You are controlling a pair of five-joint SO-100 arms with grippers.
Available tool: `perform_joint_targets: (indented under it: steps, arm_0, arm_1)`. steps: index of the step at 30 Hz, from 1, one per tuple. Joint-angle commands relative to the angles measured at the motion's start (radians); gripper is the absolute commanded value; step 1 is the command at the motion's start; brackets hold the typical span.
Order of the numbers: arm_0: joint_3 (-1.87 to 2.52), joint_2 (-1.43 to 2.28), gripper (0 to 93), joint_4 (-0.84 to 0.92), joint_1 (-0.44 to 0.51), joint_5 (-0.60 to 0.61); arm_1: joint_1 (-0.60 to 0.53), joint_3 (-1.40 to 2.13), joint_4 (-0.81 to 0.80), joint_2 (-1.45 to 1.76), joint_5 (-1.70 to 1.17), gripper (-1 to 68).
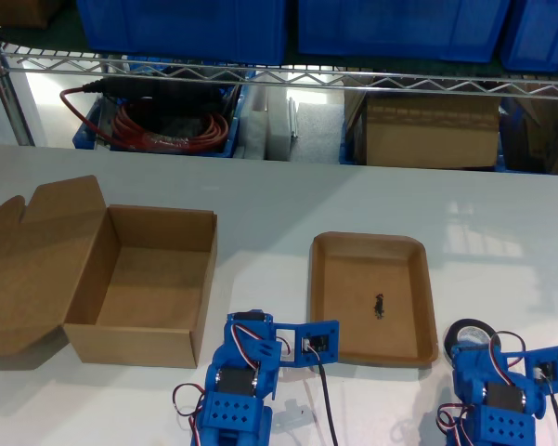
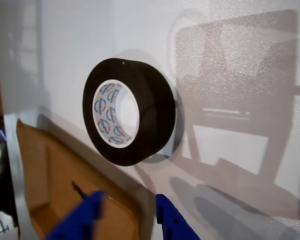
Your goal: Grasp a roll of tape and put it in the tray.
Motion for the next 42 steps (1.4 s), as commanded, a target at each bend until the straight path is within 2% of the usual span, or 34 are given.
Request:
perform_joint_targets:
  steps: [1,3,11,18,35,42]
  arm_0:
    - [0.029,0.009,0.2,-0.014,-0.009,0.006]
    - [0.029,0.009,0.2,-0.014,-0.009,0.006]
    - [0.029,0.009,0.2,-0.014,-0.009,0.006]
    - [0.029,0.009,0.2,-0.014,-0.009,0.006]
    - [0.029,0.009,0.2,-0.014,-0.009,0.006]
    - [0.029,0.009,0.2,-0.014,-0.009,0.006]
  arm_1:
    - [0.015,-0.081,-0.018,-0.135,0.003,26.2]
    - [0.032,-0.173,-0.014,-0.279,0.012,24.3]
    - [0.135,-0.580,0.048,-0.804,0.092,25.4]
    - [0.153,-0.701,0.064,-1.083,0.087,27.4]
    - [0.120,-0.854,0.061,-1.361,0.075,27.1]
    - [0.120,-0.899,0.049,-1.430,0.071,22.0]
